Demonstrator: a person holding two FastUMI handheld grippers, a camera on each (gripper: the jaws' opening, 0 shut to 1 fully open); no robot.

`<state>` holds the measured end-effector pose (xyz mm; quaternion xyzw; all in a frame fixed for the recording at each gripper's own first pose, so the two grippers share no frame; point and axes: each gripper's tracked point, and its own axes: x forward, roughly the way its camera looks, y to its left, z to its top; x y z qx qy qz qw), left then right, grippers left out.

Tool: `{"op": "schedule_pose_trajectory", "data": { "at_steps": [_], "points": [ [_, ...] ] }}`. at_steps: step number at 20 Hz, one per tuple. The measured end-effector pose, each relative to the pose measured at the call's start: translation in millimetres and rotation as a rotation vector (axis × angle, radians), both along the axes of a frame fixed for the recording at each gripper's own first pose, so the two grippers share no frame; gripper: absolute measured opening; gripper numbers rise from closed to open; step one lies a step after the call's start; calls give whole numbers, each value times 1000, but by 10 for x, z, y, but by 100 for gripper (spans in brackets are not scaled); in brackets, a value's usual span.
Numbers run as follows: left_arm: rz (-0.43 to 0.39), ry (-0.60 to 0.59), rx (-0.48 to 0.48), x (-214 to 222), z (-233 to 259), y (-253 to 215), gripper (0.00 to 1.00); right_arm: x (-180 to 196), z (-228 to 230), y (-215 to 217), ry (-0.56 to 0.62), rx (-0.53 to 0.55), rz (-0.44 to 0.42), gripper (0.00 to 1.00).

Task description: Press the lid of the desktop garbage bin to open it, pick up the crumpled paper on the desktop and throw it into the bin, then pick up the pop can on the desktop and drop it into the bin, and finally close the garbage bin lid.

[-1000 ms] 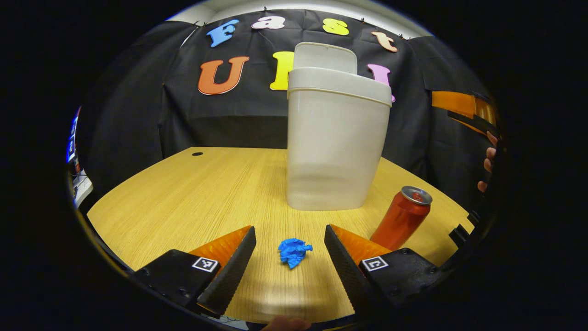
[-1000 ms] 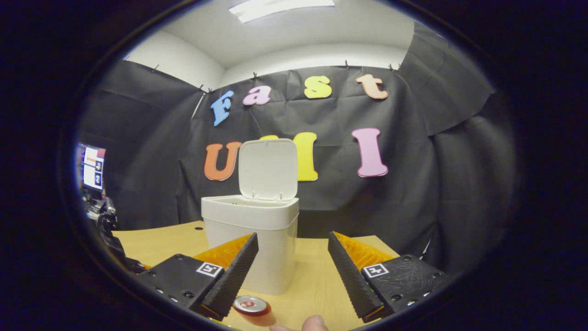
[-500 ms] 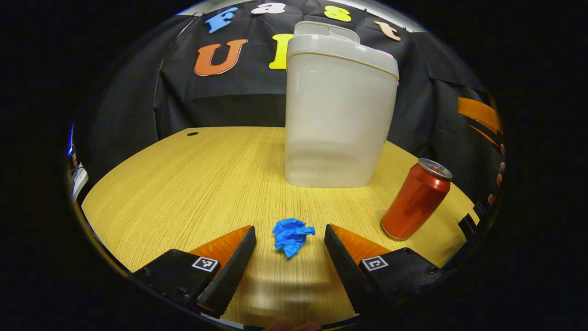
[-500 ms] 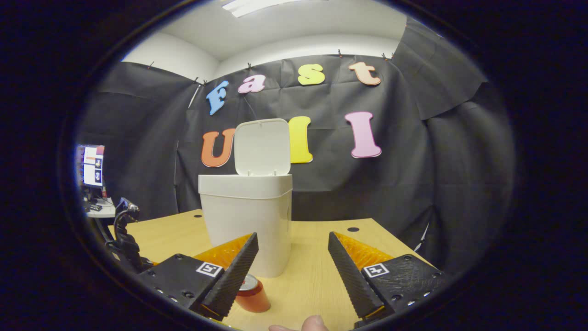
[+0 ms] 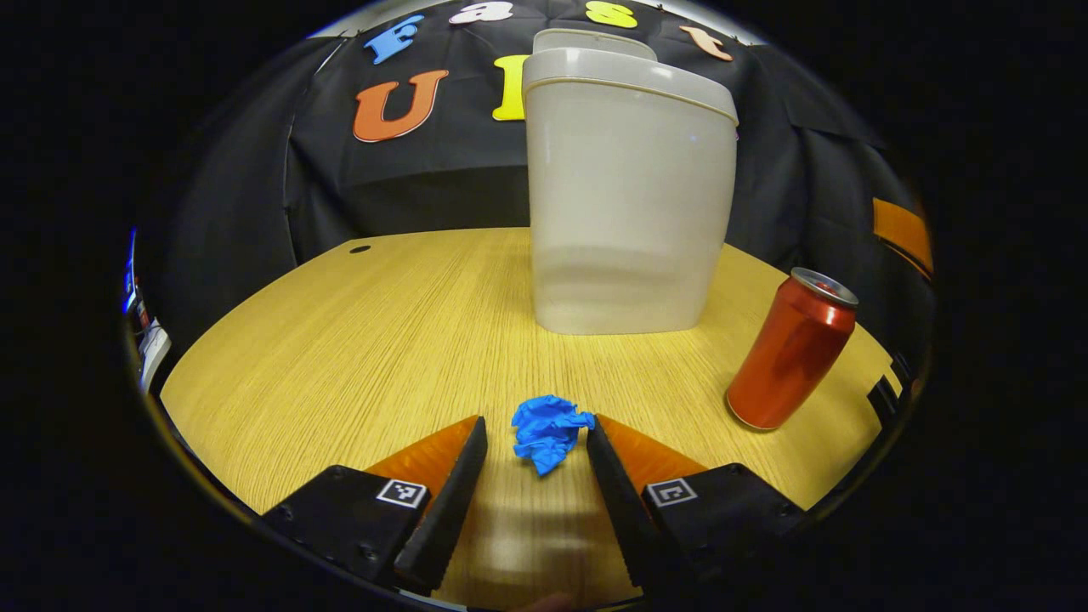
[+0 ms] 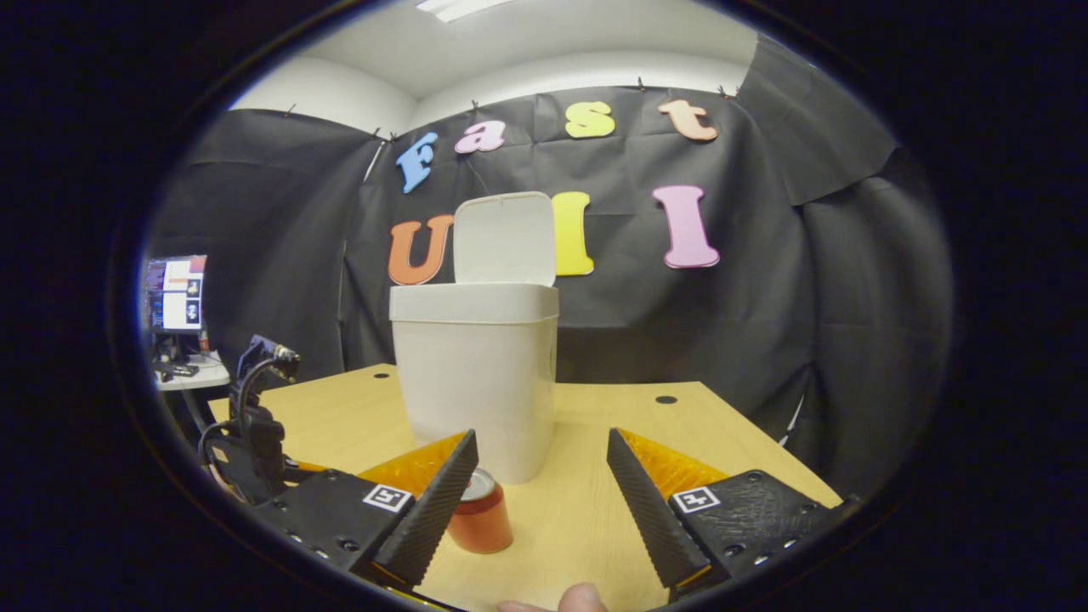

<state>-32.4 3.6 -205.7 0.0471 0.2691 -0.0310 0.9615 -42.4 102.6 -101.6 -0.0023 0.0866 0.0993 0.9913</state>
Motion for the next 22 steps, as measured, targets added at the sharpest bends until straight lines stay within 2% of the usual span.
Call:
{"op": "schedule_pose_trajectory", "data": {
  "at_steps": [1,2,3,4,5,6,9,10,11,12,14,22],
  "points": [
    [1,-4,-3,9,9,10,73,-20,-8,22,2,-2,8,97],
    [8,-9,-4,13,14,34,78,-55,-23,37,4,-4,15,95],
    [19,-15,-4,29,16,56,66,-78,-30,45,3,-2,19,95],
    [34,-20,-4,24,20,83,70,-101,-38,52,4,-1,21,95],
    [48,-25,-11,22,24,105,54,-121,-40,64,6,3,22,98],
    [59,-28,-20,5,14,119,50,-137,-51,77,8,9,23,95],
    [72,-32,-35,-16,21,135,37,-187,-86,135,21,27,30,95],
    [71,-33,-36,-21,26,128,36,-196,-93,154,26,29,33,97],
    [67,-35,-39,-8,37,123,34,-199,-105,184,30,31,38,95],
    [63,-35,-50,-13,43,116,34,-208,-123,203,35,34,38,97],
    [60,-45,-69,1,78,111,33,-210,-164,243,46,39,37,95],
    [69,-163,-87,77,546,145,31,-185,-407,418,103,10,25,96]
  ]
}}
